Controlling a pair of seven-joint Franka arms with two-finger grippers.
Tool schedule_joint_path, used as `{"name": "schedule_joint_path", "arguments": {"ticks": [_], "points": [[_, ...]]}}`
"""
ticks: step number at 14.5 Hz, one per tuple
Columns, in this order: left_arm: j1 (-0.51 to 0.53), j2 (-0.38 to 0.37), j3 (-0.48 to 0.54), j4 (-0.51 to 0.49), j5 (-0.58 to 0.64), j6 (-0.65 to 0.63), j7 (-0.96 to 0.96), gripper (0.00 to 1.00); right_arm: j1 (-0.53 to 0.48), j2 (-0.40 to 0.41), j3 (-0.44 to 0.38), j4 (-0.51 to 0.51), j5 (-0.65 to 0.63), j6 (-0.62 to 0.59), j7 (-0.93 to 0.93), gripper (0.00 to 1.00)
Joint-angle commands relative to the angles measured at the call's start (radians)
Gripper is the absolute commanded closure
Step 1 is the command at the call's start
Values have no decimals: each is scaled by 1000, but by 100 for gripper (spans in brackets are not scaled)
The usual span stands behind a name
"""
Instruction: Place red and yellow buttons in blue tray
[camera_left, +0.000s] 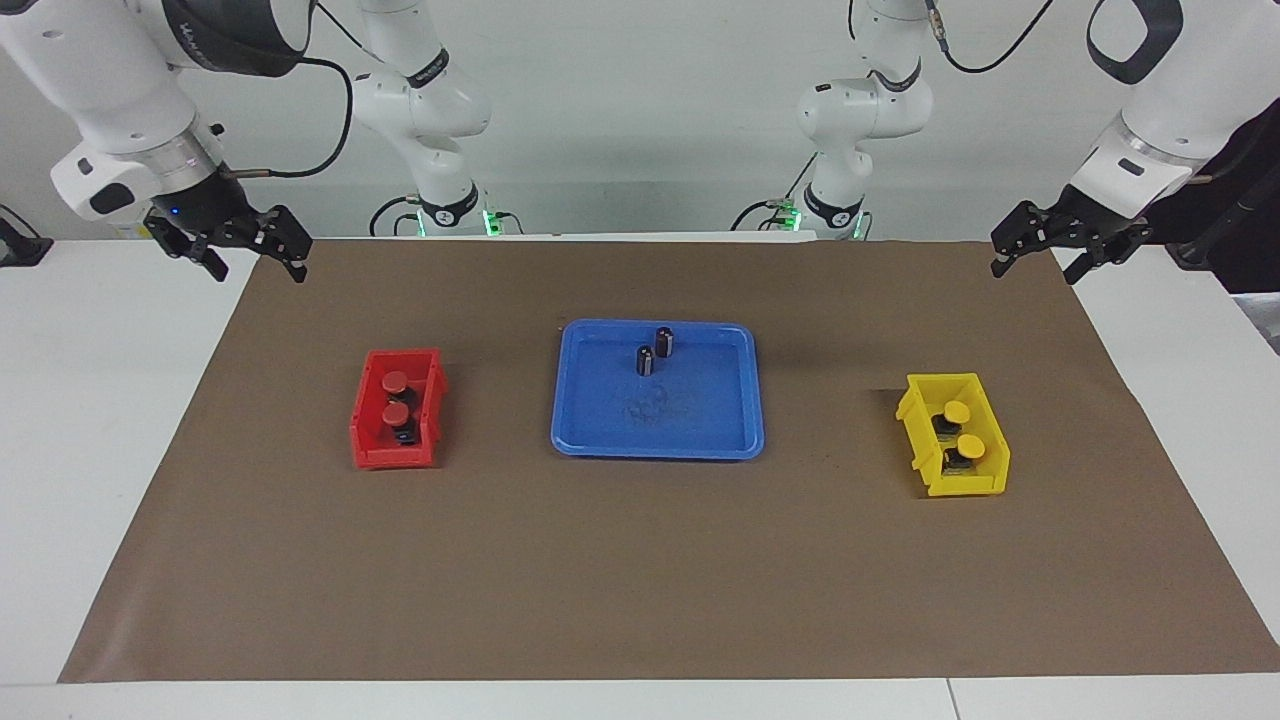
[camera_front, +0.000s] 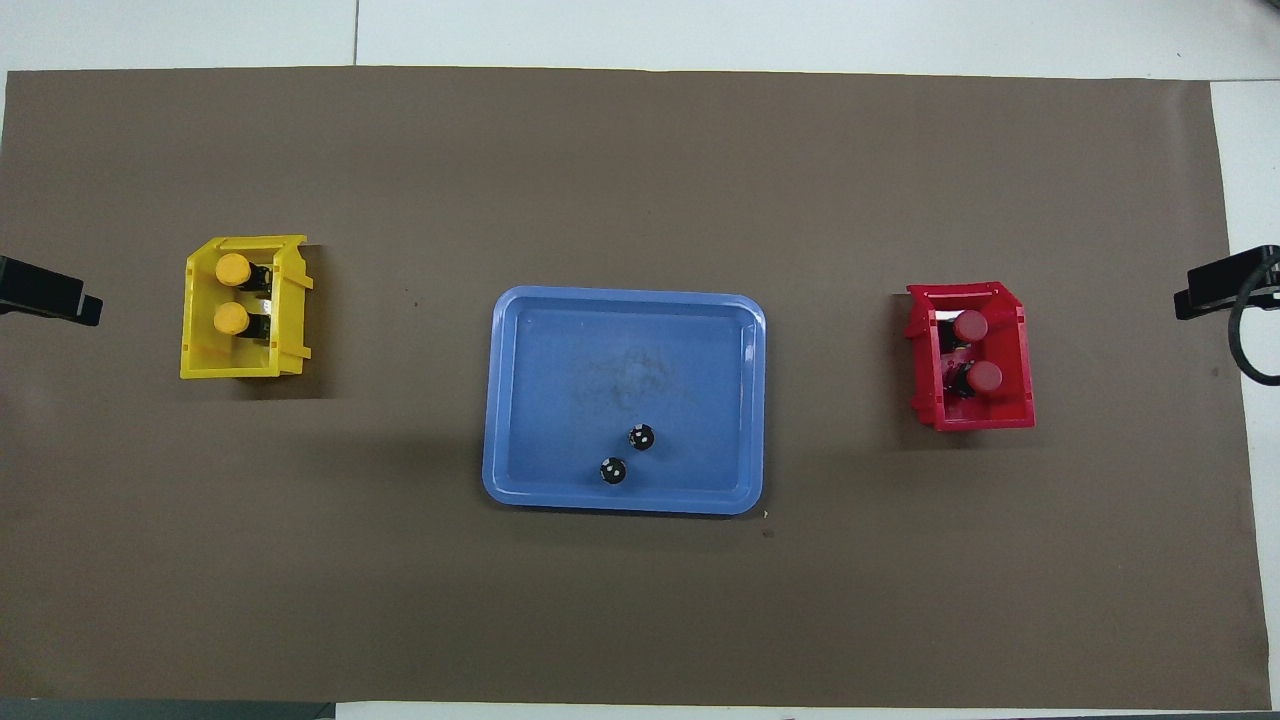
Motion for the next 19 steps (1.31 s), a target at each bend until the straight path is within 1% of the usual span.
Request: {"name": "schedule_joint_path", "arguments": {"ticks": [1,10,12,14,16,19], "points": [[-10,-23,6,-21,28,-5,-9,0,-4,6,6,13,-2,-4,11,0],[-11,-23,6,-21,28,-5,-9,0,-4,6,7,10,-5,1,5,0],[-11,-23,6,-21,28,-5,-9,0,2,15,14,14,-6,50,8,0],[-11,-23,6,-21,28,-5,-9,0,14,30,18,-19,9,122,11,0],[-11,-23,6,-21,28,-5,-9,0,56,49,18,-85,12,209,24,0],[-11,-23,6,-21,28,-5,-9,0,57,67,18,-231,33,396,33,1]]}}
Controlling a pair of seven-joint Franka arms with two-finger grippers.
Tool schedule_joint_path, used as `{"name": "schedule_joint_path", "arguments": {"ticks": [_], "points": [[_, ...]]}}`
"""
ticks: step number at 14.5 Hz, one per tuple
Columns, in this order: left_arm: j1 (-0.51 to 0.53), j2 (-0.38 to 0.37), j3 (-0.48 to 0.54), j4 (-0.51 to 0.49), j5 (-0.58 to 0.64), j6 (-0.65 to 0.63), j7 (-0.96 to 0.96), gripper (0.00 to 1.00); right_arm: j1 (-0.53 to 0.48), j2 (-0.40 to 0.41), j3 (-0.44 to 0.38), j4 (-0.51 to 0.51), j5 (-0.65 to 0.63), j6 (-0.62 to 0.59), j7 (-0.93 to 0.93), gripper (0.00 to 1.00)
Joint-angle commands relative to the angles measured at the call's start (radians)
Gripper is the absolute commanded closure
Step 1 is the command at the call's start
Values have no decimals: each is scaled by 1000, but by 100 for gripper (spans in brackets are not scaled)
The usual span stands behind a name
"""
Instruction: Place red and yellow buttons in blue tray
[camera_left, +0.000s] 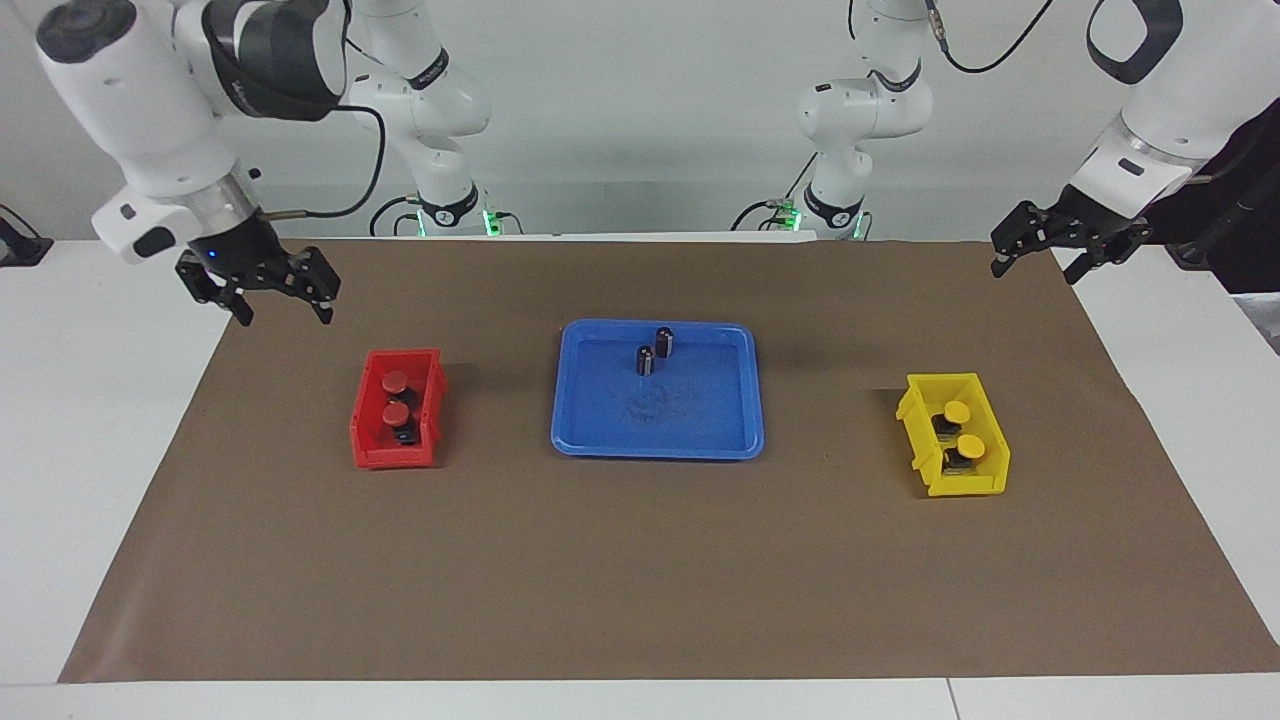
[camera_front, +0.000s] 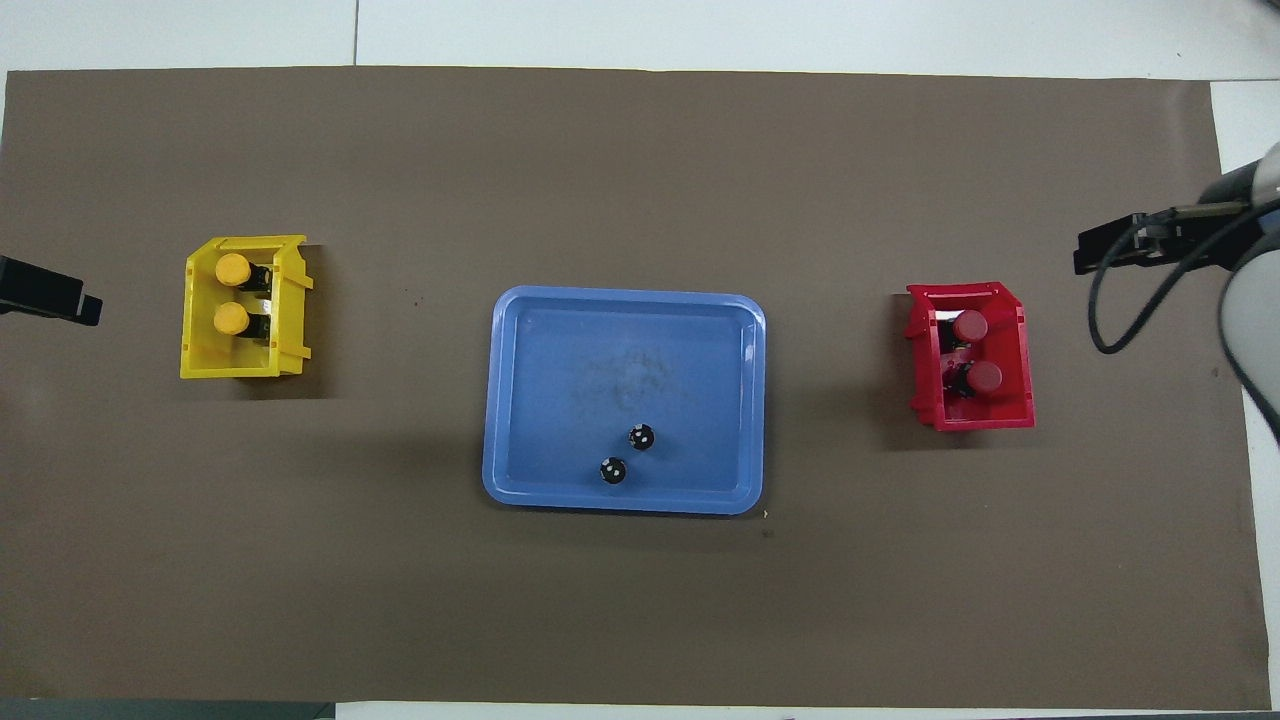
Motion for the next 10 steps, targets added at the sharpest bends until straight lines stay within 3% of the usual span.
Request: {"name": "schedule_joint_path", "arguments": {"ticks": [1,5,10], "points": [[-11,-23,6,-21,28,-4,-8,0,-8,2,3,-147,26,160,9,3],[-11,-23,6,-21,28,-5,-9,0,20,21,5,-315,28,377,30,18],[-11,-23,6,-21,28,-5,-9,0,34,56,5,-367,33,444,32,32]]}}
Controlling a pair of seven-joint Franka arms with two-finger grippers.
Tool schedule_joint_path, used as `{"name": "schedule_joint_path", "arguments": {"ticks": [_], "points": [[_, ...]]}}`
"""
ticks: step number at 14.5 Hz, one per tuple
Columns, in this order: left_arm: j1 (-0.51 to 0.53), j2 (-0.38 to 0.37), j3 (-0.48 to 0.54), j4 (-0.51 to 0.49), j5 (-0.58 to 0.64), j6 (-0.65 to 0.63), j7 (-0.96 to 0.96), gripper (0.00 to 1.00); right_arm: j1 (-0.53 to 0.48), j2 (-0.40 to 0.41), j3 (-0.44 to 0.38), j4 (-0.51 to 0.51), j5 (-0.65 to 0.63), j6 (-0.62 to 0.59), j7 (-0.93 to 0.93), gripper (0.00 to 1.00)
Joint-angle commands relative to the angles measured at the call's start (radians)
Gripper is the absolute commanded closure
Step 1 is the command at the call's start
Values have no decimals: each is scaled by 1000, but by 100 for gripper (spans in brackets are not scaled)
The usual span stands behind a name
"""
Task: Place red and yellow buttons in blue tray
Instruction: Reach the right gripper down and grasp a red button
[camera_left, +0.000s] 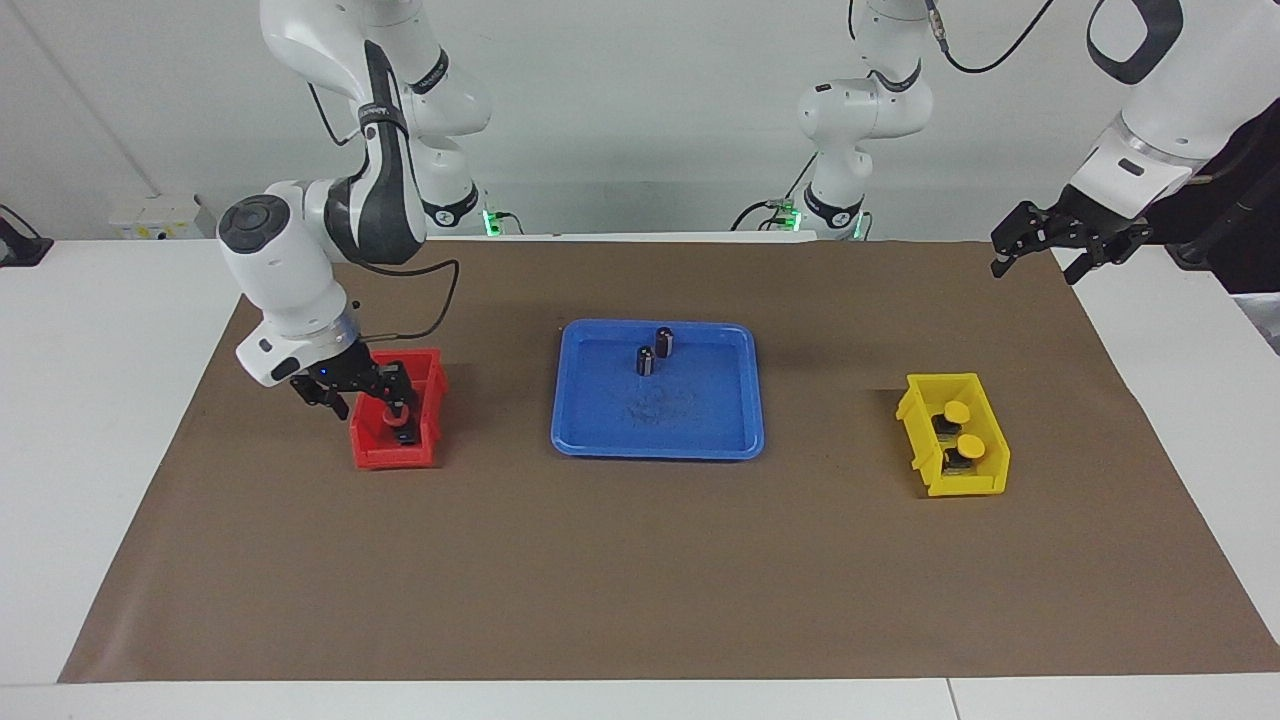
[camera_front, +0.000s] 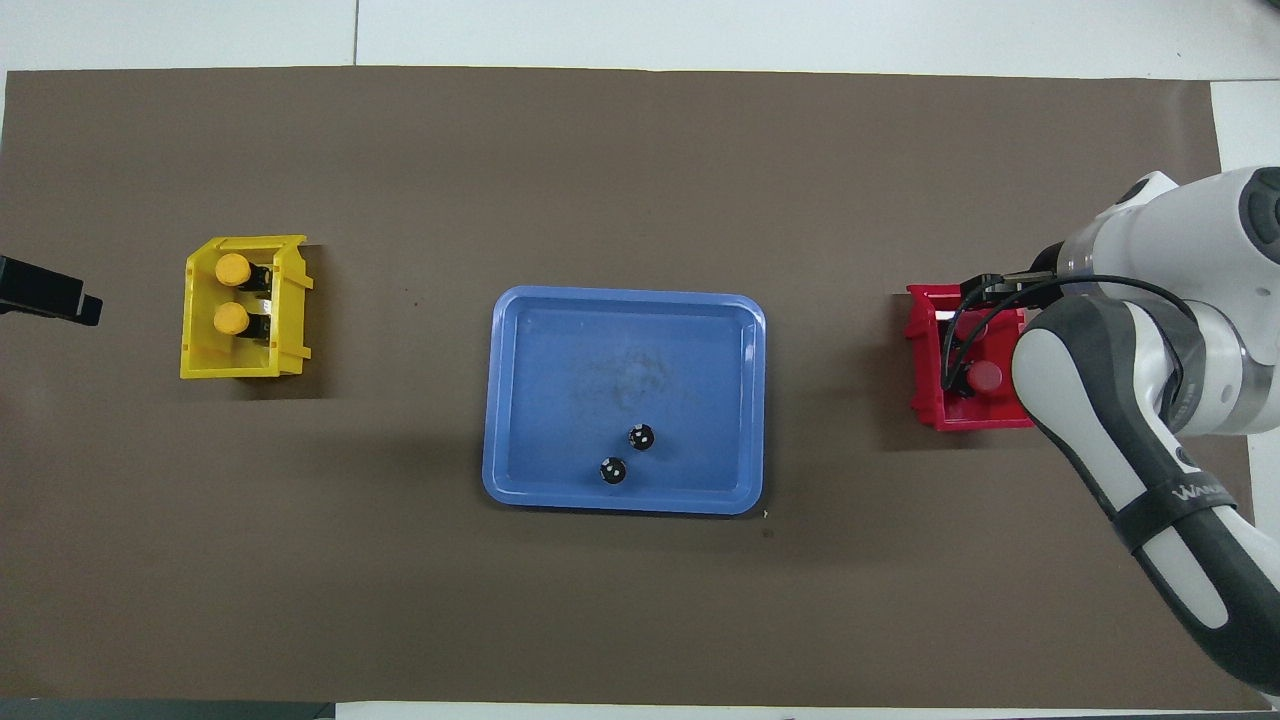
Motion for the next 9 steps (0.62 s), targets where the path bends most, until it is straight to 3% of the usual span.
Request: {"name": "schedule_joint_path", "arguments": {"ticks": [1,5,9], "points": [[-11,-23,6,-21,28,-5,-9,0,2,0,4,-36,17,32,11,33],[-11,-23,6,-21,28,-5,-9,0,8,-6,4,-74,19,49,8,36],[-11,-23,6,-21,28,-5,-8,0,8,-9,4,-121,19,126,8,49]]}}
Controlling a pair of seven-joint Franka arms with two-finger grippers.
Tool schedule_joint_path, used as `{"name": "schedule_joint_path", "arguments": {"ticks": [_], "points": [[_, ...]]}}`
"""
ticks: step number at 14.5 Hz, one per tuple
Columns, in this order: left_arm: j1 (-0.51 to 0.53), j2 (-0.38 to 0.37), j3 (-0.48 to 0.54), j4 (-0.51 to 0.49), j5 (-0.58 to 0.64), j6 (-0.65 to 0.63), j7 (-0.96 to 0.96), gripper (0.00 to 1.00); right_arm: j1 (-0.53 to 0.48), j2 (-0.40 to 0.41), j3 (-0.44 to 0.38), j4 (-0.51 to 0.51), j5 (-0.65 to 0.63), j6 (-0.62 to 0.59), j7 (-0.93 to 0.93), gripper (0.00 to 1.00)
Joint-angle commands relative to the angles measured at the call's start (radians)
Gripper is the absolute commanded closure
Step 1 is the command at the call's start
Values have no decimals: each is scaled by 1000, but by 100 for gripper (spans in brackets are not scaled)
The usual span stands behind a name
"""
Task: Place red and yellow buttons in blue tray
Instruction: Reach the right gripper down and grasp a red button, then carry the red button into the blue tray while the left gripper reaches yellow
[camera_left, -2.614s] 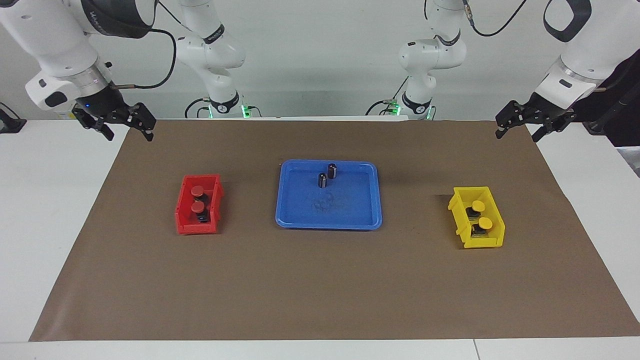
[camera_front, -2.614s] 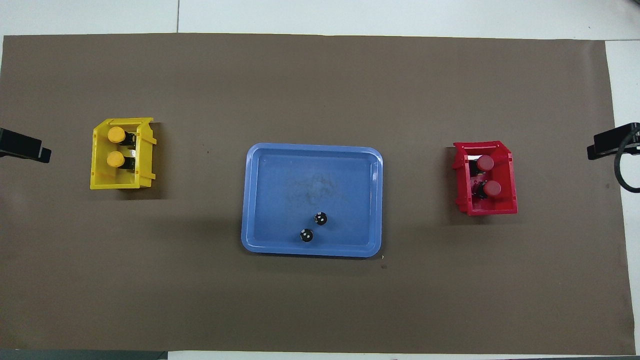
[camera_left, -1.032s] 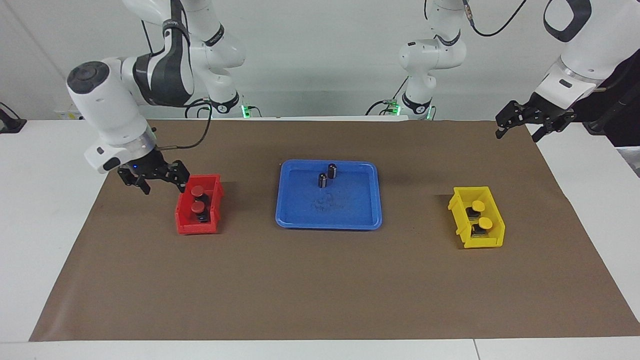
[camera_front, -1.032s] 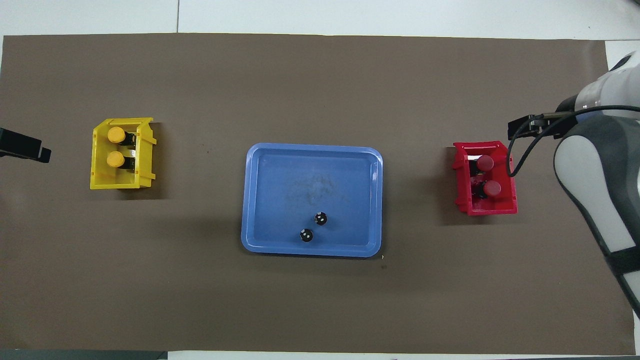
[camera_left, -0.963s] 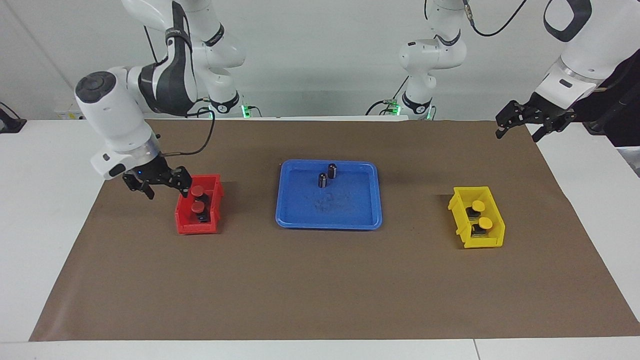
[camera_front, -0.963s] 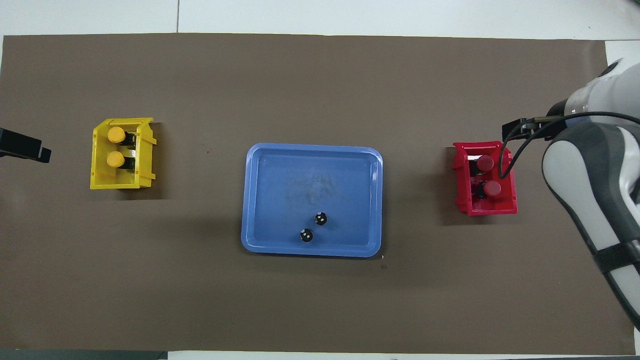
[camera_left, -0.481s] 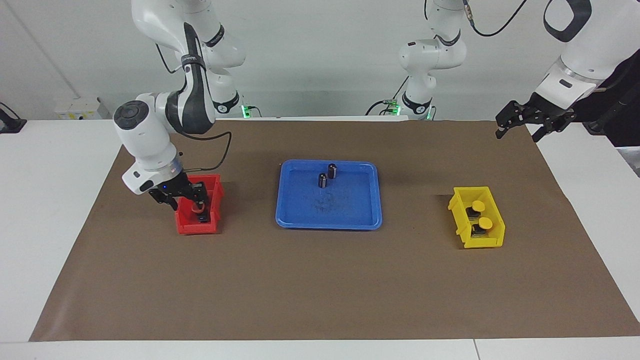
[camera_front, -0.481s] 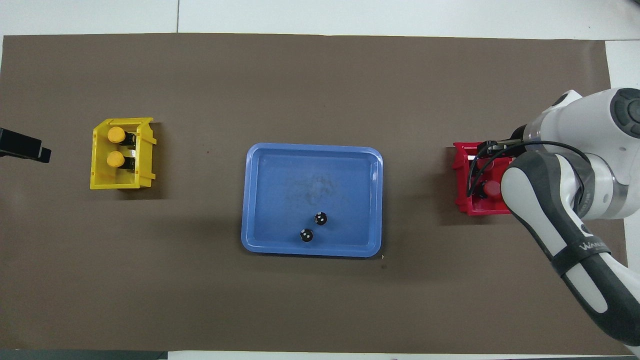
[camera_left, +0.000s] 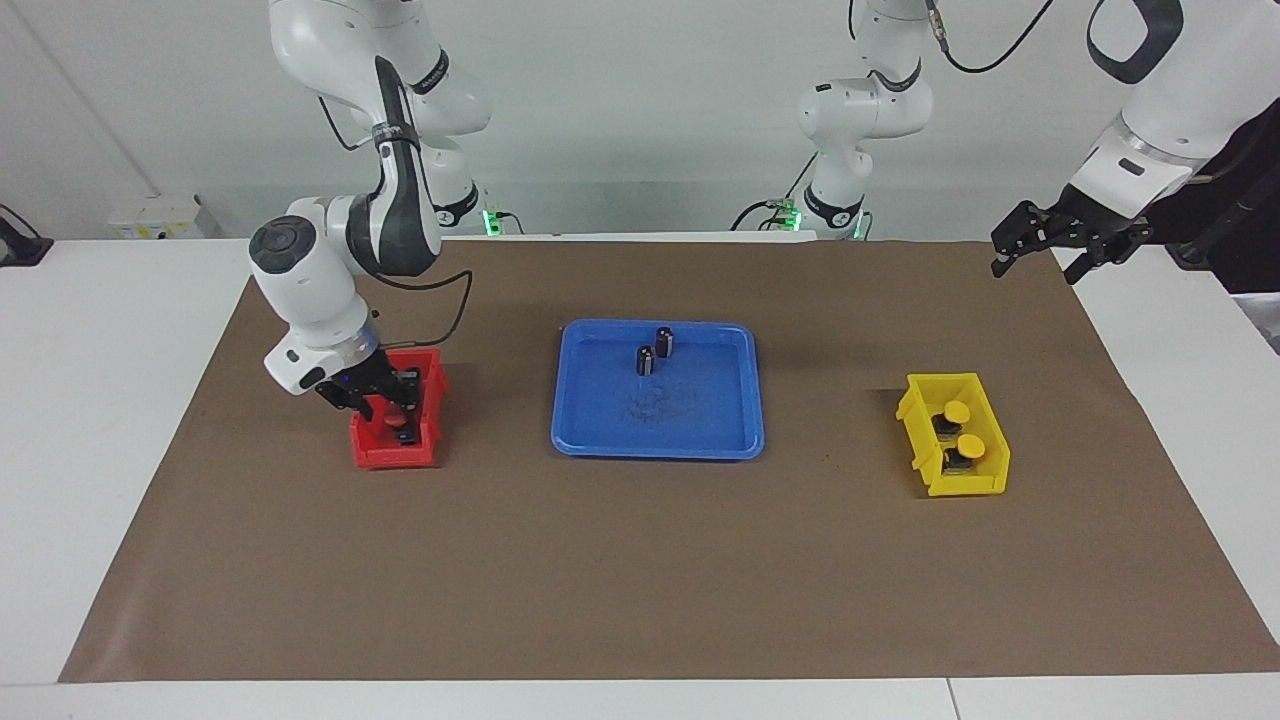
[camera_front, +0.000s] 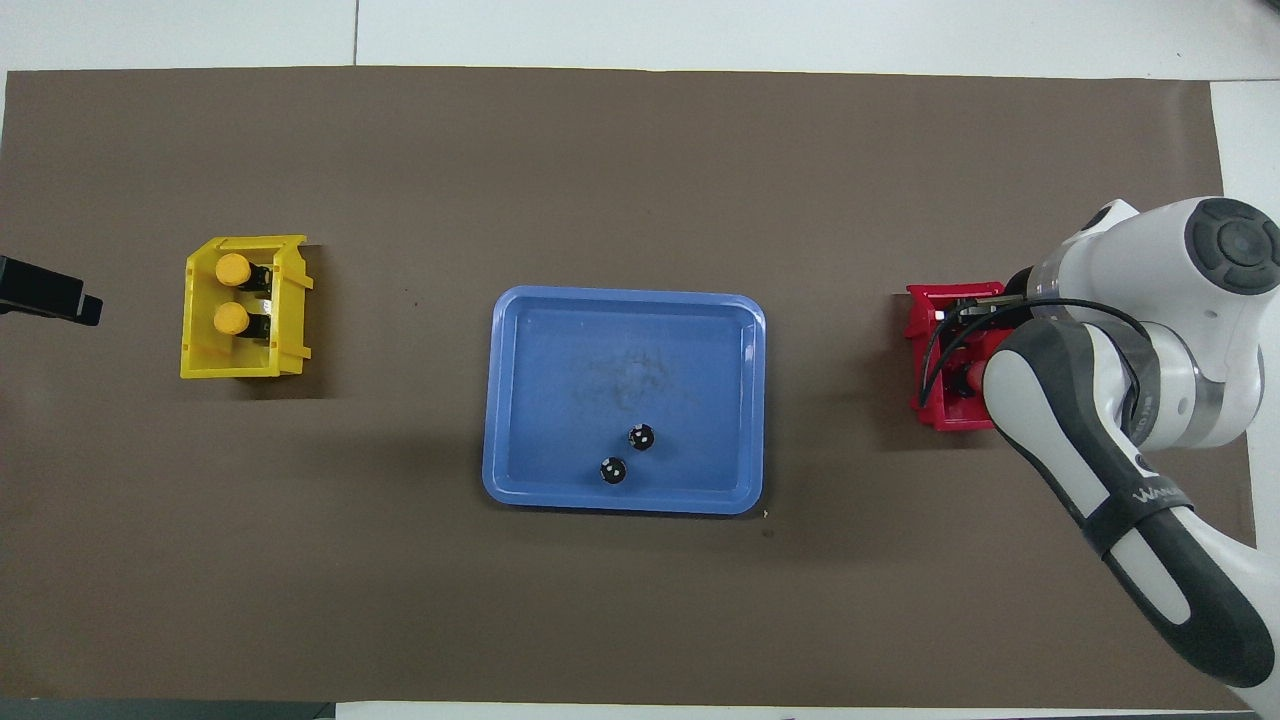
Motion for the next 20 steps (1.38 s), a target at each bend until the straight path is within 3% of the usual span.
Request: {"name": "schedule_joint_path", "arguments": {"ticks": [1,4,5,9,11,12,15,20], "points": [[-11,-23,6,-21,28,-5,-9,0,-3,-17,4,-53,18,60,6,54],[-11,-23,6,-21,28,-14,-14,0,-1,-16,4,-41,16,48,3,81],[-27,-24,2,-24,28,-19,-11,0,12,-11,4,-6,16,4,3,81],[-27,-23,6,-24,29,-2,-12,0,29,39,4,314,-1,-355,3,81],[-24,-23,12,-23,29,-8,-14,0,103,94,4,463,-1,-455,48,81],[-24,-26,11,-42,29,11,-15,0,136,108,4,502,-1,-458,129,81],[-22,-66,12,-217,29,244,-18,0,332,143,4,504,7,-342,456,81],[1,29,11,-348,29,519,-17,17,560,268,4,507,-39,-204,769,81]]}}
